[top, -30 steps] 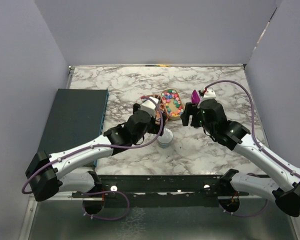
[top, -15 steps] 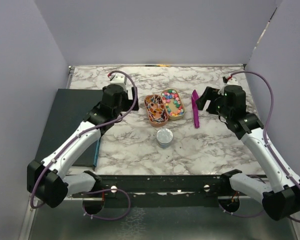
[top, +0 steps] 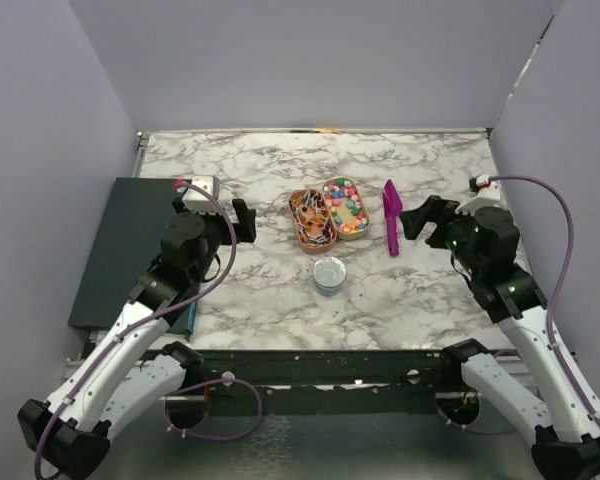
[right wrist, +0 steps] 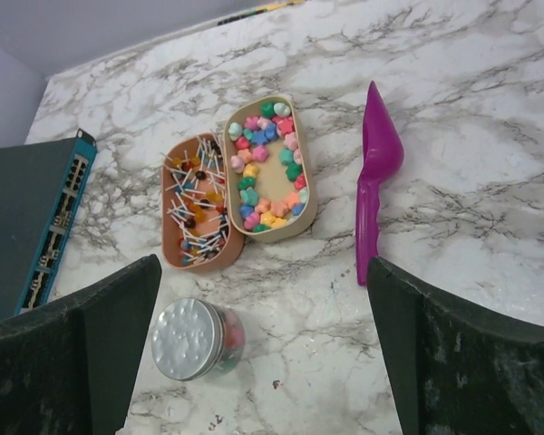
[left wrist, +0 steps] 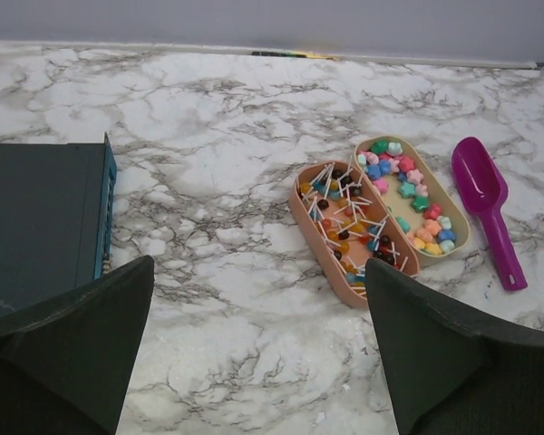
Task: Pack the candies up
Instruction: Reset both arms
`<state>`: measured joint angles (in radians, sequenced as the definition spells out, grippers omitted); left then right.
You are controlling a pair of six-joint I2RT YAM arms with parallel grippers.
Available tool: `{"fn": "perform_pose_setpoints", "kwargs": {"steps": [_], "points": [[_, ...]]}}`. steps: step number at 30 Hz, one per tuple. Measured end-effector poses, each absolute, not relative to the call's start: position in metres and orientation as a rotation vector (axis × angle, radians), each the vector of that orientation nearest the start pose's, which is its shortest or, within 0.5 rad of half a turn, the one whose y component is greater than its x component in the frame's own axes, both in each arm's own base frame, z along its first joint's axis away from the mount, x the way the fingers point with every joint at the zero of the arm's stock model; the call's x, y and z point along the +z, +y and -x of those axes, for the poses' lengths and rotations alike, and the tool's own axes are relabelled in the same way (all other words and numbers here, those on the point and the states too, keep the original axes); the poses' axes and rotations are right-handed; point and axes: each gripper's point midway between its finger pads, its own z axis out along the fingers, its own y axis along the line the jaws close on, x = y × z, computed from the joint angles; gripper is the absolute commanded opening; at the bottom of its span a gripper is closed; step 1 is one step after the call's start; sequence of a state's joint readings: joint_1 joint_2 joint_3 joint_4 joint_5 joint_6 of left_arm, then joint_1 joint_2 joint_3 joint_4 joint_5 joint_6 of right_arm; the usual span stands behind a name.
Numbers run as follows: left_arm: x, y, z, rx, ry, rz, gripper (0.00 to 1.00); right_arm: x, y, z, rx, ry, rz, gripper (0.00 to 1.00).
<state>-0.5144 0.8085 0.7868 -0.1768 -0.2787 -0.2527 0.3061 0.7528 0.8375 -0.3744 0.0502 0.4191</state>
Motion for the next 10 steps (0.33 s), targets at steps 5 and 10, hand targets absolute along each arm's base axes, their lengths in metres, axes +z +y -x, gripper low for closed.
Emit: {"fn": "perform_pose_setpoints", "kwargs": {"steps": [5, 10], "points": [[0.28, -0.116, -0.285, -0.324, 1.7, -0.029, 0.99, 0.275, 0.087, -0.272, 0.434, 1.806, -0.158, 1.0], [0.293, -0.115, -0.283, -0.333, 1.649, -0.029, 0.99, 0.278, 0.089, -0.267, 0.444, 1.772, -0.115, 1.0]]}}
